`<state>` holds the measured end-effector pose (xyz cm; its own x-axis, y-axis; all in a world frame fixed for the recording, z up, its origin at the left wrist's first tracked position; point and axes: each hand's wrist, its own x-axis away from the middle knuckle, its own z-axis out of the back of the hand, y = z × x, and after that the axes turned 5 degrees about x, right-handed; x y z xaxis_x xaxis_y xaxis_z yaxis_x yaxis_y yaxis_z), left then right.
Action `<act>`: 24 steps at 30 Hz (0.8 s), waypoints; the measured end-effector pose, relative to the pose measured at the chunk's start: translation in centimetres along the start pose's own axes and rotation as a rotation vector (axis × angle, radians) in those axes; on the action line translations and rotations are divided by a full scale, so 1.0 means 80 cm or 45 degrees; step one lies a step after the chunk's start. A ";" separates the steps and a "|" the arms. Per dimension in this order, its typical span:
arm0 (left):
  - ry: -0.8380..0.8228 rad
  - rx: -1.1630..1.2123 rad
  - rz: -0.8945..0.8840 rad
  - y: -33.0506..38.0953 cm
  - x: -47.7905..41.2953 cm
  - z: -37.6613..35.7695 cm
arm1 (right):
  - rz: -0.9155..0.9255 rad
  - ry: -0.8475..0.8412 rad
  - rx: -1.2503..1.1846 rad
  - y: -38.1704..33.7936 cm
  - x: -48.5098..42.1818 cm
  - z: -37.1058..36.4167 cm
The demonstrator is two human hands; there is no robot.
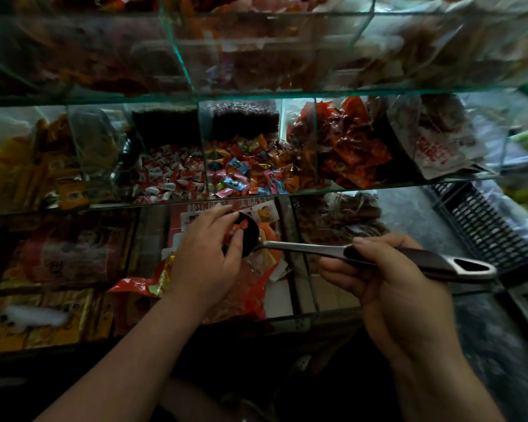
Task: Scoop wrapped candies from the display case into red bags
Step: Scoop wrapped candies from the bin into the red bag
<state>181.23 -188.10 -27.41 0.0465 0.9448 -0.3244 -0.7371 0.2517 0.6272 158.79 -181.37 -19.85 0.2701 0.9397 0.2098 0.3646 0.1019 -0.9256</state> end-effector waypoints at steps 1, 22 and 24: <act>0.017 0.009 -0.017 0.002 -0.009 0.001 | 0.009 0.007 -0.020 -0.003 -0.002 -0.003; 0.126 0.348 0.234 -0.023 -0.039 0.011 | 1.246 -0.282 1.454 0.016 -0.141 -0.081; 0.125 0.321 0.224 -0.028 -0.035 0.012 | 1.328 -0.246 1.382 0.017 -0.130 -0.076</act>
<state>183.44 -191.15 -27.22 -0.1409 0.9568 -0.2544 -0.5372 0.1420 0.8314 161.89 -192.99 -21.35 -0.1643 0.7597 -0.6292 -0.7461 -0.5130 -0.4245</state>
